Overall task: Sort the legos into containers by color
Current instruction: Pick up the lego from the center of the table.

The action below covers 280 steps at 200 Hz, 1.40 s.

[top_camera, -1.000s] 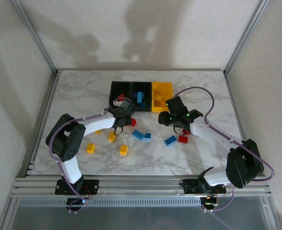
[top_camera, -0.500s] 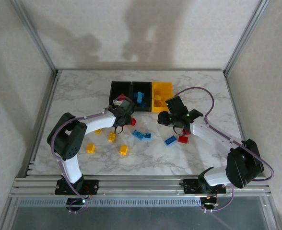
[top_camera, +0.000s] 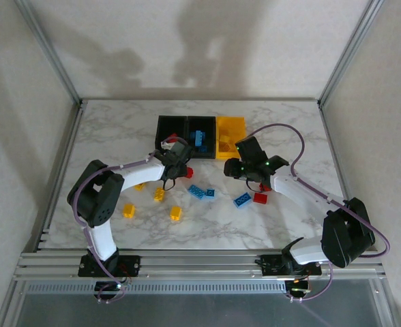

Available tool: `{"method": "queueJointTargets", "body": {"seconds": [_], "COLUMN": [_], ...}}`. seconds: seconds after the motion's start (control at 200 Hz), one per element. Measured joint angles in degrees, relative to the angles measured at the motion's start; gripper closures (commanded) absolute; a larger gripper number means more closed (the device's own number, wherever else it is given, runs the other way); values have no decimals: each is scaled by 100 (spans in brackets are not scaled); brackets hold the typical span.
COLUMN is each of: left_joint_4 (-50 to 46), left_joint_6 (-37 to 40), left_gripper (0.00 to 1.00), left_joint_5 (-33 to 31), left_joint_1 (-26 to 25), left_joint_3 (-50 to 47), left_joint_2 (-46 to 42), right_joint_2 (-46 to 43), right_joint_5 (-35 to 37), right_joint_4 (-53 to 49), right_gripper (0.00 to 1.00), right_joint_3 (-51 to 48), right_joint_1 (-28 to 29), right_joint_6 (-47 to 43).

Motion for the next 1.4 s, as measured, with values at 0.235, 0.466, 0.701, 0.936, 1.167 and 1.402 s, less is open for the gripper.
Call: {"method": "queueJointTargets", "body": {"seconds": [0.235,0.466,0.701,0.936,1.167,1.402], "left_joint_4": [-48,-216,-245,-236,-219,-175], "left_joint_6": [0,0,2,144,260,339], "left_gripper": [61,51,50,40,36,42], "left_joint_5": [-20,-24,-24,83,337,479], "left_joint_1": [55,66,72,181,184,203], "left_joint_3": [-116,-304,-323,-234,-81,24], "left_joint_2": [-96,-195,-221,2,136,264], "right_joint_2": [0,0,0,0,0,0], "right_joint_5": [-4,-90,-109,-109,-109,-109], "right_joint_4": [13,66,68,68,74,105], "right_gripper": [52,52,52,52,52,52], "right_joint_3": [-2,-7,-7,-7,-7,-7], "right_joint_1": [0,2,4,4,4,4], "right_joint_6": [2,24,24,28,42,42]}}
